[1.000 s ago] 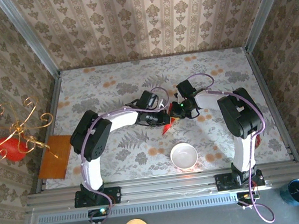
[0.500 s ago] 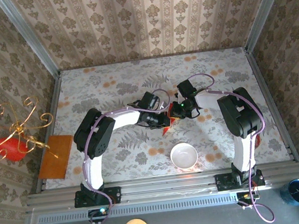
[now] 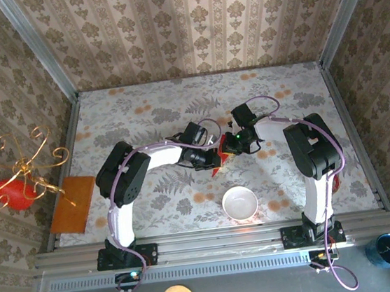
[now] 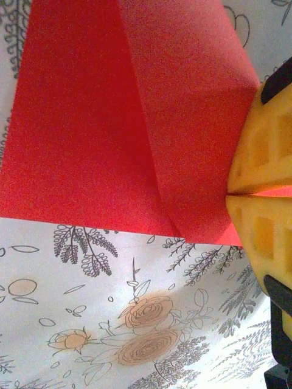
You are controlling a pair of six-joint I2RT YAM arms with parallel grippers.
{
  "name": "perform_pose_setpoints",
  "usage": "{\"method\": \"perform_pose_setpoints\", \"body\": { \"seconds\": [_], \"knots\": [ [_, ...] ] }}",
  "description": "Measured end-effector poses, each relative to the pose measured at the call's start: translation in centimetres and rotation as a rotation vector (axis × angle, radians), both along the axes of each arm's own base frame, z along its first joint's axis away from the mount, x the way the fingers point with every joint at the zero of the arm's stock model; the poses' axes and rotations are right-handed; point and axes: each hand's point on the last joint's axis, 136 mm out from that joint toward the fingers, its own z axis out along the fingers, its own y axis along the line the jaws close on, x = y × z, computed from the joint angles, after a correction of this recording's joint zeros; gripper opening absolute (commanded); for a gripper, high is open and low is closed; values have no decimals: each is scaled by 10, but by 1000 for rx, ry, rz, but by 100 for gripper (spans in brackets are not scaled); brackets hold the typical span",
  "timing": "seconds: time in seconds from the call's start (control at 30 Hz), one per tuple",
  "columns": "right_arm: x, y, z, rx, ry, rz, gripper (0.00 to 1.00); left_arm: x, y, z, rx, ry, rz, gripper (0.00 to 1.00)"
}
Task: Fold a paper plane with a square sheet of paper (pick it up from the middle)
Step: Fold the wing for the fifth time at the center of the table.
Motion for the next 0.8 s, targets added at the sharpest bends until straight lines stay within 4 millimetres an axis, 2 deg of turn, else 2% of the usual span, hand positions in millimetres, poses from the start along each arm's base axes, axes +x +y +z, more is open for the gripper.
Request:
{"method": "perform_pose_setpoints", "body": {
  "seconds": [0.8],
  "knots": [
    [-2, 5, -1, 31, 20, 11, 15, -26, 32, -2, 139, -120, -72, 0]
  ]
}}
